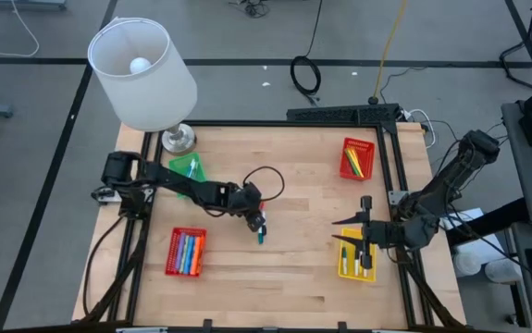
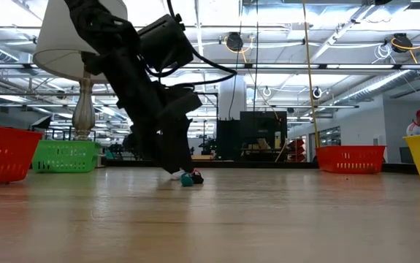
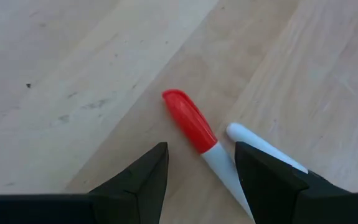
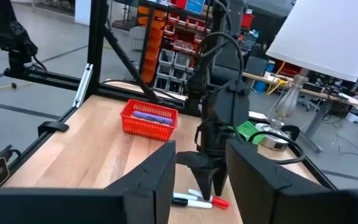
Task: Pick & Place Markers
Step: Put the red highlighter pen into the yellow basket
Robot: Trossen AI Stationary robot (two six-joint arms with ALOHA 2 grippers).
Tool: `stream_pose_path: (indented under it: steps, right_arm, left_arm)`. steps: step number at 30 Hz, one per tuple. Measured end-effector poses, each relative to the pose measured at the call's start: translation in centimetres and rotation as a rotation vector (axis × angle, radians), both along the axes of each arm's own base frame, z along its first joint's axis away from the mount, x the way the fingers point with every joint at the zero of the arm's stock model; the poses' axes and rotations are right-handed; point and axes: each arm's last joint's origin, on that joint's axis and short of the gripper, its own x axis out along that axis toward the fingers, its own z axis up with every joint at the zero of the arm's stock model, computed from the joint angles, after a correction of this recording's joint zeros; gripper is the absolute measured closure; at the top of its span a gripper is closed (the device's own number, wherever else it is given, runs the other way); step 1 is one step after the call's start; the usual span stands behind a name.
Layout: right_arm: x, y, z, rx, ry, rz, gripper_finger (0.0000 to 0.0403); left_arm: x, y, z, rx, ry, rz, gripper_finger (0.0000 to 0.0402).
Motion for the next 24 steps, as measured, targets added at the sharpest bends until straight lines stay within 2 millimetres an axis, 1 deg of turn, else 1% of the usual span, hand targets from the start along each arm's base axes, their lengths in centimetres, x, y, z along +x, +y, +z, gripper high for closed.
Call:
stream_pose_path:
  steps: [3,9,12,14,17,20,24]
  right_arm:
    - [0.1,-0.1,0.0,0.001,0.0,-0.007,0.0273]
    - [0.1,-0.1,0.0,0.001,0.0,-0.008,0.0273]
    - [0.1,-0.2,-0.4,0.001,0.0,-0.008,0.0273]
    - [0.0,-0.2,-0.9,-0.003,0.003,-0.009,0.0273]
    - [0.0,-0.4,-1.4,0.004,-0.005,-0.016,0.0273]
    - [0.1,-0.6,-1.5,0.011,-0.017,-0.025,0.0273]
    - [0.1,-0.6,-1.4,0.019,-0.026,-0.027,0.0273]
  left_arm:
    - [-0.5,-0.2,-0.3,0.012,0.067,0.001,0.0206]
    - [-1.5,-0.2,-0.6,-0.014,0.174,0.072,0.0206]
    - [-1.7,-0.2,-0.7,-0.001,0.196,0.05,0.0207]
    - [-1.8,-0.2,-0.8,0.019,0.208,0.01,0.0214]
    - [-1.9,-0.3,-0.8,0.069,0.23,-0.088,0.0245]
    - [-1.9,-0.3,-0.9,0.118,0.239,-0.184,0.0291]
    - [-1.7,-0.2,-0.8,0.151,0.228,-0.215,0.0359]
